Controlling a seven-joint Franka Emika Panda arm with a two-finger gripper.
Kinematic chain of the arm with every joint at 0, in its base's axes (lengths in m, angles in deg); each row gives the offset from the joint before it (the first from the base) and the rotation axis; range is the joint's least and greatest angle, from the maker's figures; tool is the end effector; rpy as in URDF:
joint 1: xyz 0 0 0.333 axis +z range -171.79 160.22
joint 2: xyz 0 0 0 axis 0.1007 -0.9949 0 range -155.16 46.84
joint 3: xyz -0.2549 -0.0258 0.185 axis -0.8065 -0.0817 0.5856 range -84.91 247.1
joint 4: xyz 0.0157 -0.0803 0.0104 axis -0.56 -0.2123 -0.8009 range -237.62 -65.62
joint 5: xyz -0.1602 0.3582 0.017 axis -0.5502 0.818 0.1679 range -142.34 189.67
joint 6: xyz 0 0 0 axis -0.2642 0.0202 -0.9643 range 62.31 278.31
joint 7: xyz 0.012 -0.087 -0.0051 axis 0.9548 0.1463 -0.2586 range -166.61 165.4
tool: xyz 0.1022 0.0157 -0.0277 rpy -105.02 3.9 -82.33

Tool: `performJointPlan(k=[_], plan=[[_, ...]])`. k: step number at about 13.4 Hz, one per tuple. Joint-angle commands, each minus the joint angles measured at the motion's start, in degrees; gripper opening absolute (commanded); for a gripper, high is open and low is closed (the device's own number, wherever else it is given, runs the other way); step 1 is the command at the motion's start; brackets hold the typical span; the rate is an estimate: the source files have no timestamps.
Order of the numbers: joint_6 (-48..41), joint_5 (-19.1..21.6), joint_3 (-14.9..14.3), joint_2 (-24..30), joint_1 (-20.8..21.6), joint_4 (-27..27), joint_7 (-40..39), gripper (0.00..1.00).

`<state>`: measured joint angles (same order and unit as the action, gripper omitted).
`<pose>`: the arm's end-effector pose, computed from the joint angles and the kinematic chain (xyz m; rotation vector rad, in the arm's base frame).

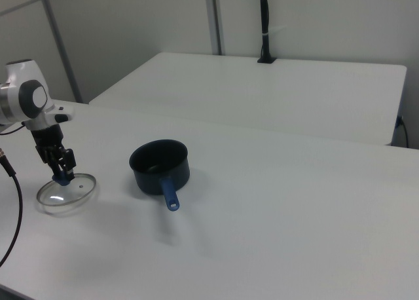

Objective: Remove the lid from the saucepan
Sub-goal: 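Carry the lid beside the saucepan and lower it onto the table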

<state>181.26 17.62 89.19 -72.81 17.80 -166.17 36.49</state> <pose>0.5364 0.3180 0.3520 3.0530 -0.0706 -0.0710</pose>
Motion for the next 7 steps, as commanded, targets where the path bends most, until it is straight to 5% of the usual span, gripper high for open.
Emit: performJointPlan(k=[1,5,6,7], plan=[[1.32,-1.34,-0.45,0.11,0.85,-0.92,1.67,0.64],[0.79,-1.34,-0.45,-0.50,0.76,-0.92,1.41,0.66],[0.62,-1.25,-0.45,-0.51,0.67,-0.75,1.41,0.70],[0.44,-1.25,-0.45,-0.16,0.58,-0.57,1.32,0.85]])
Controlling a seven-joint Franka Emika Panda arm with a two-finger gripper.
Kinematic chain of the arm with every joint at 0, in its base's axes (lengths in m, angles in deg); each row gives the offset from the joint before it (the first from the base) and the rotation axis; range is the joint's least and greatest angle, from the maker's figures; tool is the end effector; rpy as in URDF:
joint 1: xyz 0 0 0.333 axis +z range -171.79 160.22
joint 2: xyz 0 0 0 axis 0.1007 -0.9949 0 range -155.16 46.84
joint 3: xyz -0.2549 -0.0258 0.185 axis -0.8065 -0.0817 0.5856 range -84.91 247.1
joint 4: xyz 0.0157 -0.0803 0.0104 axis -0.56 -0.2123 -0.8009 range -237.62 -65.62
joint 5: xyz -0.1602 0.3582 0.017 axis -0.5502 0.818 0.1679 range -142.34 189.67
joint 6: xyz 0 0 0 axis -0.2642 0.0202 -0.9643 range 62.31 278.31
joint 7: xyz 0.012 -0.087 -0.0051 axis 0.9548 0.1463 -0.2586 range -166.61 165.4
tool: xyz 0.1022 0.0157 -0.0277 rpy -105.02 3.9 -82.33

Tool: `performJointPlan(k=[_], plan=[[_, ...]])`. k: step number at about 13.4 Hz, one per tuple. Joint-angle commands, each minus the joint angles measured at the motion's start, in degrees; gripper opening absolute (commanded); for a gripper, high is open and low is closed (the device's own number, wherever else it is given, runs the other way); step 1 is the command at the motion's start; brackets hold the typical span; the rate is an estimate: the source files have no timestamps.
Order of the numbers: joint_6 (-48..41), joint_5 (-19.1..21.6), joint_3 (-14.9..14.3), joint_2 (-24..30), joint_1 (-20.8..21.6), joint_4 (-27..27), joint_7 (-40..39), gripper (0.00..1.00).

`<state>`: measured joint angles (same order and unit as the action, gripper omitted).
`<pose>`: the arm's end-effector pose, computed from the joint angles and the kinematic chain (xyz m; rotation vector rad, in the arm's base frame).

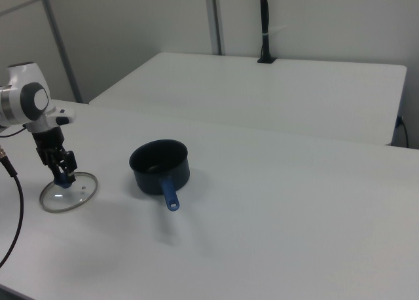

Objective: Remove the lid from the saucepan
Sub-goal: 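Open the gripper and raise it away from the lid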

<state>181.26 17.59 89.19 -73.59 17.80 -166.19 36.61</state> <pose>0.5365 0.3180 0.3434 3.0461 -0.0725 -0.0896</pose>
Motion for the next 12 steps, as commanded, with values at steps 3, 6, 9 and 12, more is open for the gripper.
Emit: performJointPlan(k=[3,6,9,12], plan=[[-6.57,-0.35,-0.45,3.60,-1.43,2.77,-2.12,1.00],[-13.34,1.40,-0.53,5.81,-4.06,7.26,-5.90,1.00],[-21.25,2.30,-0.53,10.46,-11.69,8.67,-16.61,1.00],[-22.68,2.03,-1.41,13.63,-20.57,8.76,-26.19,1.00]])
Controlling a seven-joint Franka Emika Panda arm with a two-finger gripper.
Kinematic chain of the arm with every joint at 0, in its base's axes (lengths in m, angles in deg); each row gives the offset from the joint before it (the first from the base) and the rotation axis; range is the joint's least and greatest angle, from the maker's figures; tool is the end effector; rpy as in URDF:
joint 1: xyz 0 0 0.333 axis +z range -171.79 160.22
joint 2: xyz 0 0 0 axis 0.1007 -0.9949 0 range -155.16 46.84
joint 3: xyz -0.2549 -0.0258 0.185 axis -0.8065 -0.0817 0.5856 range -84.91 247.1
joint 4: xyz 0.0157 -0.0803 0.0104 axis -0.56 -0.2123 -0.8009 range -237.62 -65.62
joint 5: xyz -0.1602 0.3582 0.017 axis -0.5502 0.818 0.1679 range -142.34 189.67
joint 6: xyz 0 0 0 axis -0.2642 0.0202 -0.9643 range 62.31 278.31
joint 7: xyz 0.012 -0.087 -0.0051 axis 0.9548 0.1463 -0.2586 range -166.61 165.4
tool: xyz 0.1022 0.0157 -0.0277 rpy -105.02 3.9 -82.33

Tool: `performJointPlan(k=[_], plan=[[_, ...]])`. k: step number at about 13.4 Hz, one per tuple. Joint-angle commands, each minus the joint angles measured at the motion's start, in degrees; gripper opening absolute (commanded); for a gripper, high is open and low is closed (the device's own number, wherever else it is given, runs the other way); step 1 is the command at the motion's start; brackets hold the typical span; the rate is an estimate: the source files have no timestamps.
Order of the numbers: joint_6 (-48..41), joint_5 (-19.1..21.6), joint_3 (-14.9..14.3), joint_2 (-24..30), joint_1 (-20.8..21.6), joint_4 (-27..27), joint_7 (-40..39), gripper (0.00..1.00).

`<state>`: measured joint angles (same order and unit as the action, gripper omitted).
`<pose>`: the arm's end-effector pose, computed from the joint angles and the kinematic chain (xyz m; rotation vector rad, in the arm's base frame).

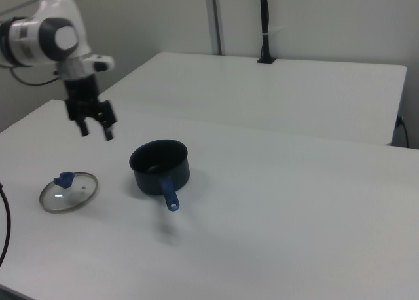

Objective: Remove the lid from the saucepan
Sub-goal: 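Open the gripper and raise it away from the lid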

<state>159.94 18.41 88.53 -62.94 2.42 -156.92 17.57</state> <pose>0.5769 0.1479 0.5027 3.0326 -0.0424 -0.1558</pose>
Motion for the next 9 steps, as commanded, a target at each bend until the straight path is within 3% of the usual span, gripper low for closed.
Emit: performJointPlan(k=[1,3,7,9], plan=[[-1.36,0.86,-1.02,3.33,-6.95,-0.42,-8.14,1.00],[-1.27,0.51,-4.26,3.68,-6.89,-0.42,-8.50,1.00],[-1.18,0.95,-7.17,3.95,-6.62,0.98,-10.96,1.00],[-1.36,0.95,-7.18,4.21,-6.71,0.99,-10.88,1.00]])
